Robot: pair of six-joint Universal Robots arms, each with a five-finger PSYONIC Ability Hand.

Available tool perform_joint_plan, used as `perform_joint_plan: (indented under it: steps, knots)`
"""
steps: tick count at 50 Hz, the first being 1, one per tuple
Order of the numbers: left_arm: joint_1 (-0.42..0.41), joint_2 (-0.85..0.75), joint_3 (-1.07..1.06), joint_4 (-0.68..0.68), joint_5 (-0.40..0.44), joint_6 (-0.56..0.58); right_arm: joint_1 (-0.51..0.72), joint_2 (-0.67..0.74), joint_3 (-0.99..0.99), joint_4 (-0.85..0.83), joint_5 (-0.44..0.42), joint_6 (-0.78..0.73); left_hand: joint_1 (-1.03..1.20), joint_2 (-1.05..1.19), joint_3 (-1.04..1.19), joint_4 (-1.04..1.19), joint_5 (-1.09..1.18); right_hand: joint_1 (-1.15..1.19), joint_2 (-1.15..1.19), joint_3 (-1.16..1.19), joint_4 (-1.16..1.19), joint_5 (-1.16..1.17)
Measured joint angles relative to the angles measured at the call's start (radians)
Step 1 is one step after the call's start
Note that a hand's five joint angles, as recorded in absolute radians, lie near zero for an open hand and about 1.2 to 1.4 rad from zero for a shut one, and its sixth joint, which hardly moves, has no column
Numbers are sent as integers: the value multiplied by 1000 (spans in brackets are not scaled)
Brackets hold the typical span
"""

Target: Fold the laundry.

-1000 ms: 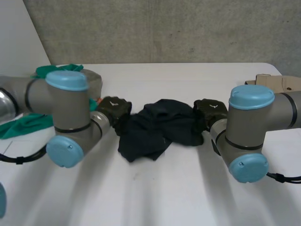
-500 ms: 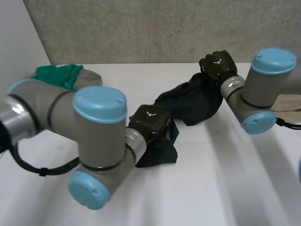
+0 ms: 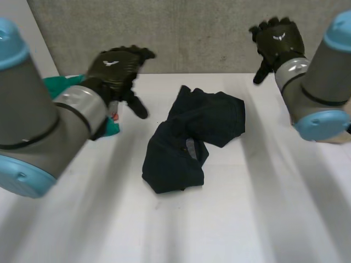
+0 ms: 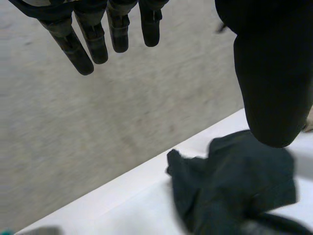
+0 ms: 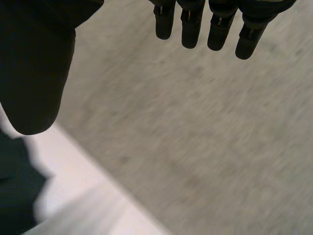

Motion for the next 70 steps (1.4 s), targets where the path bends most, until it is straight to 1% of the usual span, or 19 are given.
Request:
perform_joint_plan:
  steps: [4, 9, 13, 18, 21, 23, 26, 28, 30, 32, 36, 40, 44, 56, 64, 65, 66, 69, 70]
  knots:
    - [121, 12, -49, -22, 35, 13, 32, -115, 141, 239, -32, 41, 0, 0, 0, 0, 0, 0, 0, 0, 0, 0]
    - [212, 3, -95, -39, 82, 18, 99, -160, 312, 346, -98, 83, 0, 0, 0, 0, 0, 4, 4, 4, 3, 4]
    - [254, -11, -130, -43, 117, 18, 167, -151, 421, 311, -131, 139, 0, 0, 0, 0, 0, 4, 4, 4, 3, 4]
    - [269, -30, -155, -43, 129, 15, 254, -90, 493, 150, -128, 242, 0, 0, 0, 0, 0, 4, 4, 4, 3, 3]
    - [272, -41, -163, -43, 125, 12, 306, -27, 500, 36, -96, 292, 0, 0, 0, 0, 0, 10, 20, 20, 21, 14]
    - [272, -45, -165, -44, 121, 9, 330, 13, 491, -16, -64, 303, 0, 0, 0, 0, 0, 168, 186, 185, 159, 156]
    - [272, -51, -166, -44, 114, 2, 366, 85, 453, -98, 33, 300, 0, 0, 0, 0, 0, 686, 776, 759, 751, 721]
    - [272, -53, -166, -44, 111, -2, 377, 104, 429, -136, 106, 292, 0, 0, 0, 0, 0, 857, 929, 926, 925, 901]
    - [270, -57, -166, -44, 109, -5, 379, 89, 413, -169, 168, 281, 0, 0, 0, 0, 0, 903, 965, 964, 967, 936]
    - [268, -59, -166, -44, 109, -5, 377, 65, 409, -185, 192, 274, 0, 0, 0, 0, 0, 903, 965, 967, 969, 936]
    - [256, -75, -164, -43, 108, -8, 353, -68, 413, -225, 196, 243, 0, 0, 0, 0, 0, 903, 965, 967, 971, 936]
    - [223, -112, -156, -42, 104, -28, 319, -227, 413, -247, 130, 192, 0, 0, 0, 0, 0, 903, 965, 973, 978, 936]
    - [167, -150, -142, -40, 100, -77, 309, -294, 391, -233, 89, 129, 0, 0, 0, 0, 0, 903, 965, 977, 978, 953]
    - [-109, -285, -23, -48, 62, -343, 321, -263, 322, -191, 151, -78, 0, 0, 0, 0, 0, 903, 965, 977, 983, 954]
    - [-209, -402, 76, -92, 30, -407, 338, -277, 318, -194, 178, -106, -11, 0, 0, 0, 0, 903, 965, 977, 983, 954]
    - [-215, -414, 87, -111, 29, -408, 339, -280, 319, -194, 181, -107, 72, 60, 60, 64, 57, 903, 965, 977, 983, 954]
    - [-218, -421, 97, -132, 28, -408, 339, -283, 322, -193, 184, -108, 291, 306, 303, 294, 277, 903, 965, 977, 983, 954]
    - [-209, -419, 110, -174, 25, -407, 334, -288, 331, -191, 190, -110, 654, 729, 703, 719, 694, 903, 965, 977, 983, 954]
    - [-198, -408, 112, -188, 20, -408, 329, -290, 339, -190, 192, -109, 861, 897, 888, 907, 875, 903, 965, 977, 983, 954]
